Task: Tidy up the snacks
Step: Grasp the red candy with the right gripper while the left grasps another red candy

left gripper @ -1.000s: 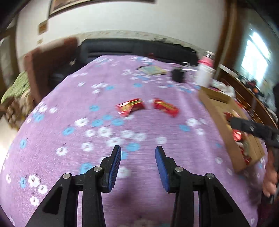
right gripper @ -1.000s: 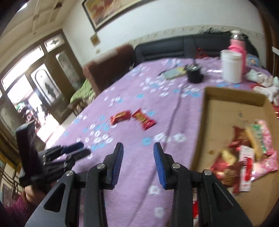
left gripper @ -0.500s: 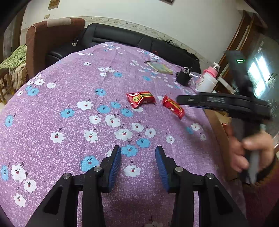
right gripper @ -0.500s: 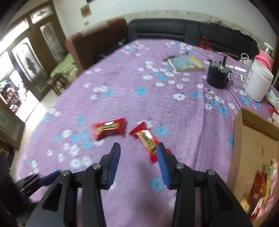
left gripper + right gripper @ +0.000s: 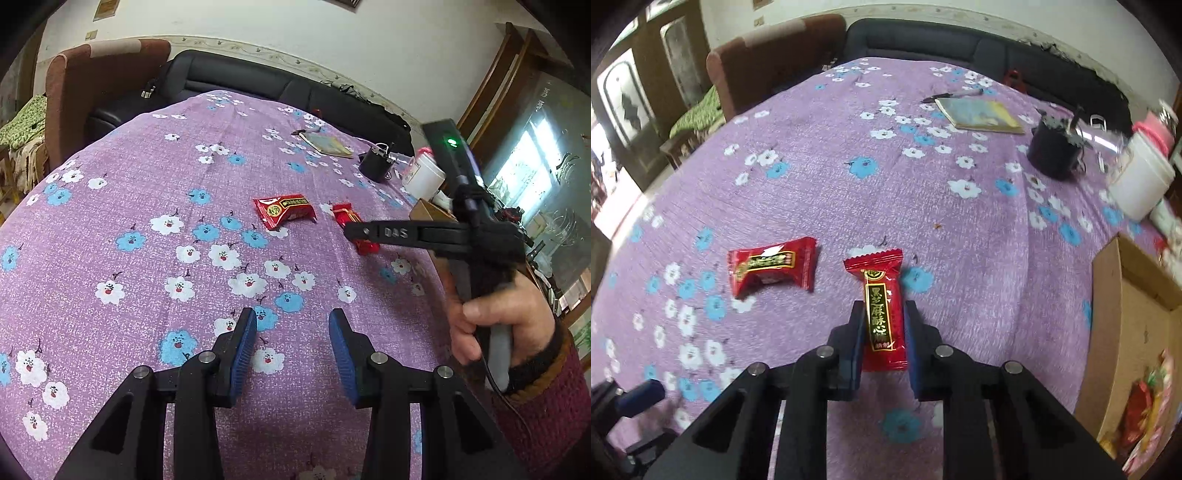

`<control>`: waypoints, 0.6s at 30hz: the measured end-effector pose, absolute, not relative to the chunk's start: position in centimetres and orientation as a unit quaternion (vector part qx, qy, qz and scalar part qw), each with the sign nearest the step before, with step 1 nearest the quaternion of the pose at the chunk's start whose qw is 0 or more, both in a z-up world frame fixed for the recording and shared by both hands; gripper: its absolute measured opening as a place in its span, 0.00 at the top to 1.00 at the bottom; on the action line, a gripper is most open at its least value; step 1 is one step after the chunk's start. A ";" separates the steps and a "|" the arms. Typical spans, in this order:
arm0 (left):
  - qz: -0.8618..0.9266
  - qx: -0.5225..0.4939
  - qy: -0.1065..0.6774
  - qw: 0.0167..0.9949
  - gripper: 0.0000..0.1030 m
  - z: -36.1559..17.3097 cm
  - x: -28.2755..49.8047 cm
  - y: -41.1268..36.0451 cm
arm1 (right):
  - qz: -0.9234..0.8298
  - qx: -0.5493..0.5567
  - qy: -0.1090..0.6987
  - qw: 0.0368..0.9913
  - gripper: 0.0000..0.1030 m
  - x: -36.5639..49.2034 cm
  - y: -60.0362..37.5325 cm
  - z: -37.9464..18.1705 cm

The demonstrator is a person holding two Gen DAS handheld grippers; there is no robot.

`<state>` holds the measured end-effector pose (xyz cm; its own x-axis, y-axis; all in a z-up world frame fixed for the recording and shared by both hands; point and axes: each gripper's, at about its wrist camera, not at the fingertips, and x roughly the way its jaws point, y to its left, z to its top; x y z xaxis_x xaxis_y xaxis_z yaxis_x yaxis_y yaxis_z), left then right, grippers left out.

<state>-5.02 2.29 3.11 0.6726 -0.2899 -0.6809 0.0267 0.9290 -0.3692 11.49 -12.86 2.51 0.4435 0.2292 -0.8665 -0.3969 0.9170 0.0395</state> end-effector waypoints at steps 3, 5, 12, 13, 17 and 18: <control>-0.085 -0.167 0.393 0.900 0.59 3.1 -5.0 2.3 | 0.207 -0.020 0.503 0.839 0.82 8.7 -14.6 3.2; -0.086 -0.166 0.394 0.900 0.59 3.1 -5.0 2.3 | 0.222 -0.010 0.485 0.846 0.82 6.2 -15.2 4.2; -0.077 -0.153 0.403 0.899 0.59 2.9 -4.5 1.7 | 0.244 0.055 0.441 0.862 0.82 2.0 -19.2 4.6; -0.076 -0.147 0.407 0.898 0.59 3.0 -4.4 1.6 | 0.248 0.058 0.441 0.861 0.82 2.0 -19.5 4.6; -0.072 -0.101 0.415 0.901 0.59 4.6 -3.4 0.8 | 0.260 0.083 0.433 0.859 0.82 2.6 -20.6 4.9; -0.070 -0.079 0.410 0.906 0.59 5.6 -3.1 0.5 | 0.262 0.093 0.431 0.858 0.82 2.6 -21.0 4.9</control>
